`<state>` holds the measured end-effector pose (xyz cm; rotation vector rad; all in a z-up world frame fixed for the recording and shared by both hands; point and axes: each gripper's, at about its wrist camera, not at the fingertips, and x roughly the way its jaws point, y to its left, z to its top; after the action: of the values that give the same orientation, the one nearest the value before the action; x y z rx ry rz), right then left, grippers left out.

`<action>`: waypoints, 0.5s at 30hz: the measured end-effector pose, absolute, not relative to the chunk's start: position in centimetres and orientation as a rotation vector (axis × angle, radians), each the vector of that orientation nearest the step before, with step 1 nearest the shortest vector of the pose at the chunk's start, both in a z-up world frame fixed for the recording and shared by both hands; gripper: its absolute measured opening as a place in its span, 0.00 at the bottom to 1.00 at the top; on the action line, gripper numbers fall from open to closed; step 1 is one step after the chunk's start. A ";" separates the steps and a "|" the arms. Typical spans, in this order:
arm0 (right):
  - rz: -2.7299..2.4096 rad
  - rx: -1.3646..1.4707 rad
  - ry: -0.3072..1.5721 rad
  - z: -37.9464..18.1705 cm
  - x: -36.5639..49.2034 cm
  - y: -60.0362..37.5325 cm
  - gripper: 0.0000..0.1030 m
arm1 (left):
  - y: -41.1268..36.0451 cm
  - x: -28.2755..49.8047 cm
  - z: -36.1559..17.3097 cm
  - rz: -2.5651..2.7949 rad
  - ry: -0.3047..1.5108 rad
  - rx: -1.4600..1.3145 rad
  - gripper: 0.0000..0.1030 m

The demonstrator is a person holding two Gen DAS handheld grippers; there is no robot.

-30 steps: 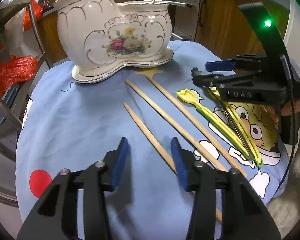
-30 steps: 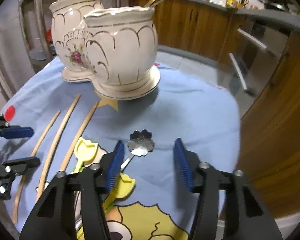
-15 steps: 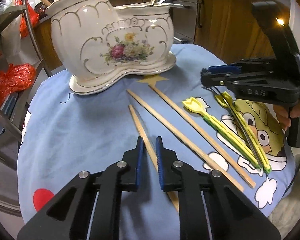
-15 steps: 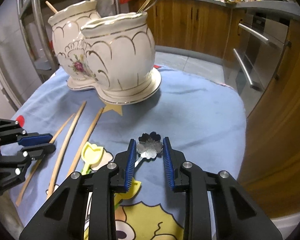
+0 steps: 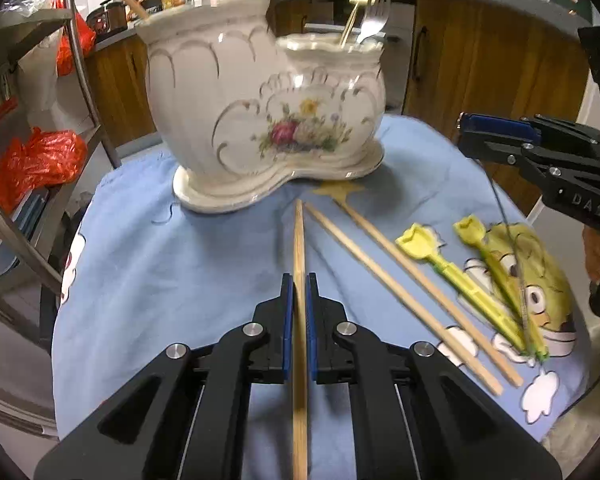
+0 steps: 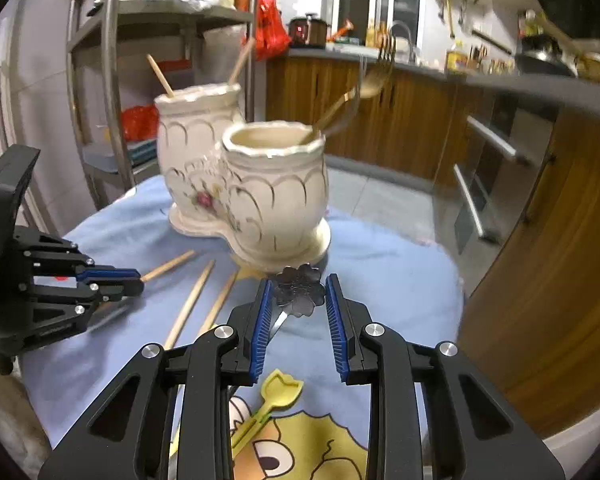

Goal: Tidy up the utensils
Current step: 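Grasp the flower-shaped spoon with the right tool while the left tool grasps a chopstick, then lift the flower-shaped spoon over the short cup while the left tool lifts the chopstick over the tall cup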

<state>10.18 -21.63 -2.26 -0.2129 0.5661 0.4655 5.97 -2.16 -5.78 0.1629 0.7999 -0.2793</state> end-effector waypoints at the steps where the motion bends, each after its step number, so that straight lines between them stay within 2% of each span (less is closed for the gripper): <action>1: 0.466 -0.216 0.553 -2.1 10.1 -21.7 0.28 | -2.3 5.8 -5.5 -0.282 0.786 0.164 0.06; 15: 0.434 -0.256 0.343 0.8 7.1 -21.8 0.27 | -1.3 4.6 -3.5 -0.311 0.695 0.120 0.06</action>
<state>7.06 -21.83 0.80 -0.2563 0.3428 0.4336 4.56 -1.33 -3.50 0.1197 0.6946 -0.3110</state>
